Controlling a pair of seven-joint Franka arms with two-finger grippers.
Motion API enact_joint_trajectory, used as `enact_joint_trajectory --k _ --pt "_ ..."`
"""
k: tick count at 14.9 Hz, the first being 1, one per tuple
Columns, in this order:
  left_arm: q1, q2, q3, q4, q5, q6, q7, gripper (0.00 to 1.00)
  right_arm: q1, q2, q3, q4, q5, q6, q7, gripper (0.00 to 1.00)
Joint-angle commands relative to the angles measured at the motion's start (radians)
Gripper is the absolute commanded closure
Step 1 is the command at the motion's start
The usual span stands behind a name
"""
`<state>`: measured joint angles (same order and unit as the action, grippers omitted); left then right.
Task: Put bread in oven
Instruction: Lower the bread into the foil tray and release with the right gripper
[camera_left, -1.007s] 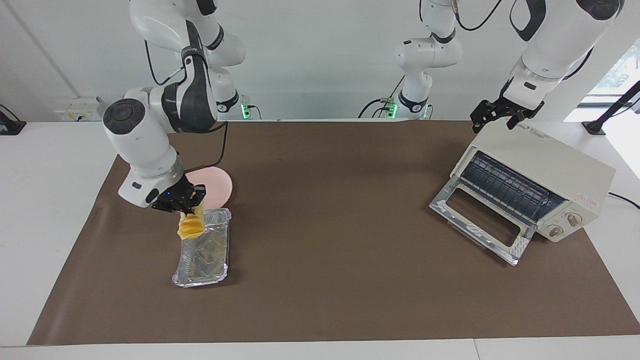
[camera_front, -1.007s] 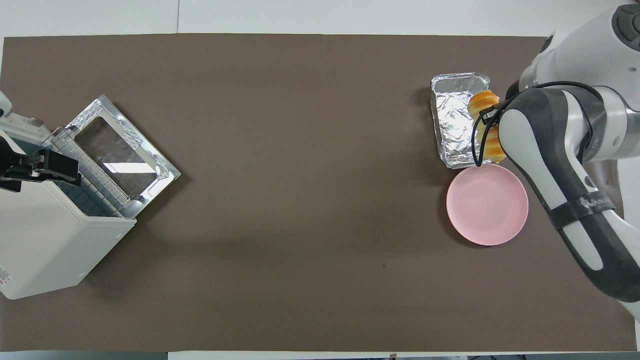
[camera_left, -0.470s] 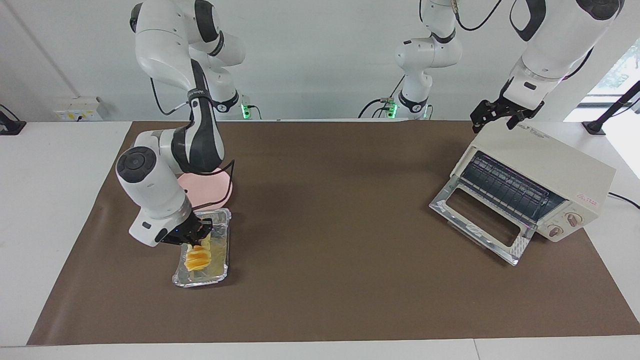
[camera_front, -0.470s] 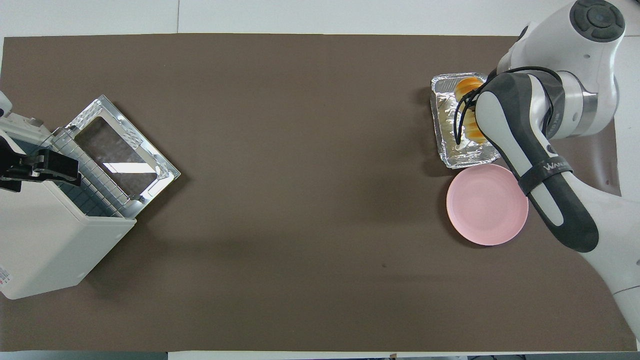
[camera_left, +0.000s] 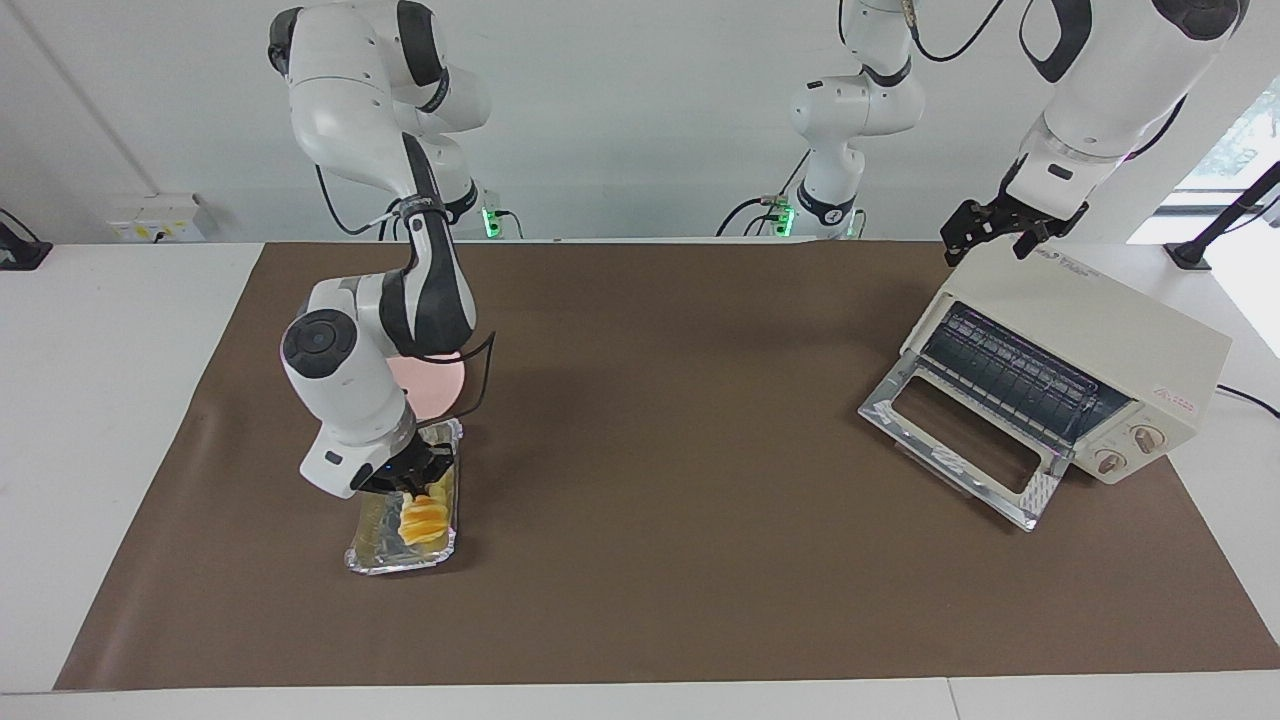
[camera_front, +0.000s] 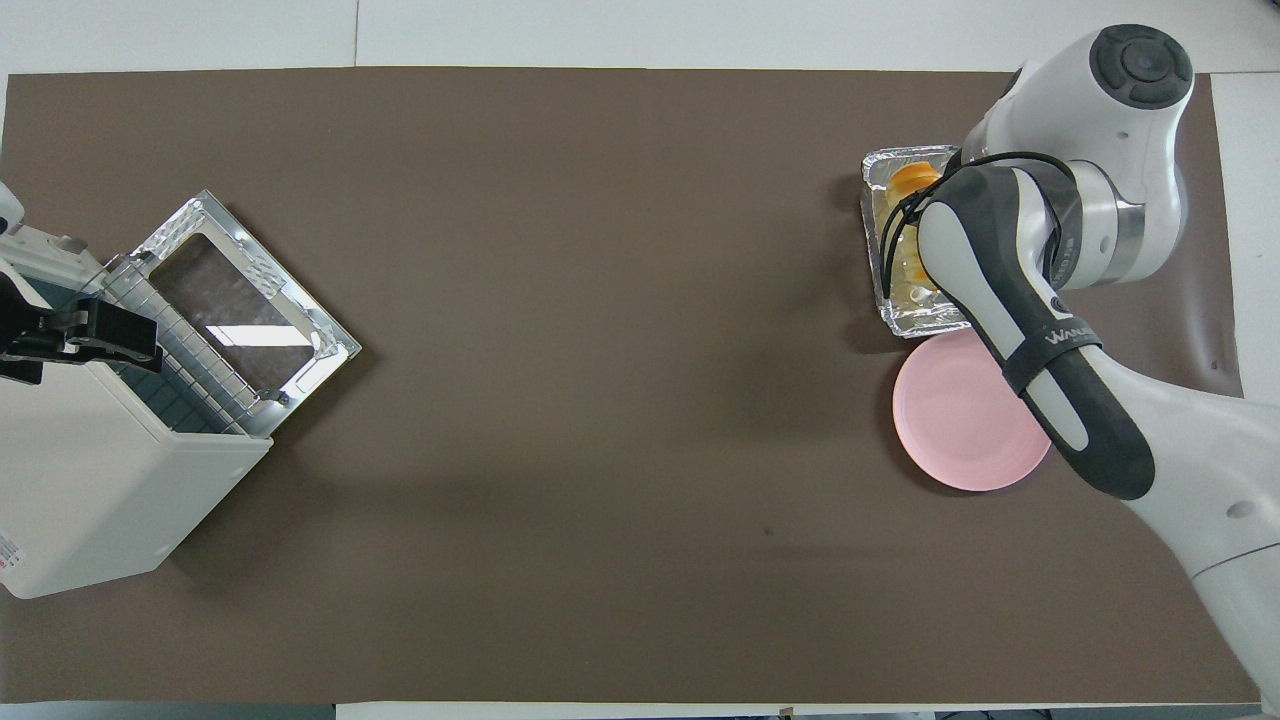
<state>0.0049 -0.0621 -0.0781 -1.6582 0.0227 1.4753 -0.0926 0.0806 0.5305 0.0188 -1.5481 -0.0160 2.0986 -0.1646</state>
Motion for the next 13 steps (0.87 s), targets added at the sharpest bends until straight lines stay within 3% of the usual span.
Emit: enact_joint_trajectory --k 1,2,8,13 --pt "0.001 -0.008 0.003 -0.003 -0.007 -0.015 -0.004 0.0 -0.019 -0.026 0.003 -0.037 0.002 0.017 0.004 0.26" --pt "0.001 -0.008 0.003 -0.003 -0.007 -0.015 -0.004 0.0 -0.024 -0.027 0.003 -0.034 0.004 0.008 0.004 0.0" --pt "0.001 -0.008 0.003 -0.003 -0.007 -0.015 -0.004 0.0 -0.068 -0.052 -0.005 0.045 0.002 -0.092 -0.006 0.0" --pt "0.001 -0.008 0.003 -0.003 -0.007 -0.015 -0.004 0.0 -0.098 -0.041 -0.007 -0.026 0.001 0.047 -0.076 0.0"
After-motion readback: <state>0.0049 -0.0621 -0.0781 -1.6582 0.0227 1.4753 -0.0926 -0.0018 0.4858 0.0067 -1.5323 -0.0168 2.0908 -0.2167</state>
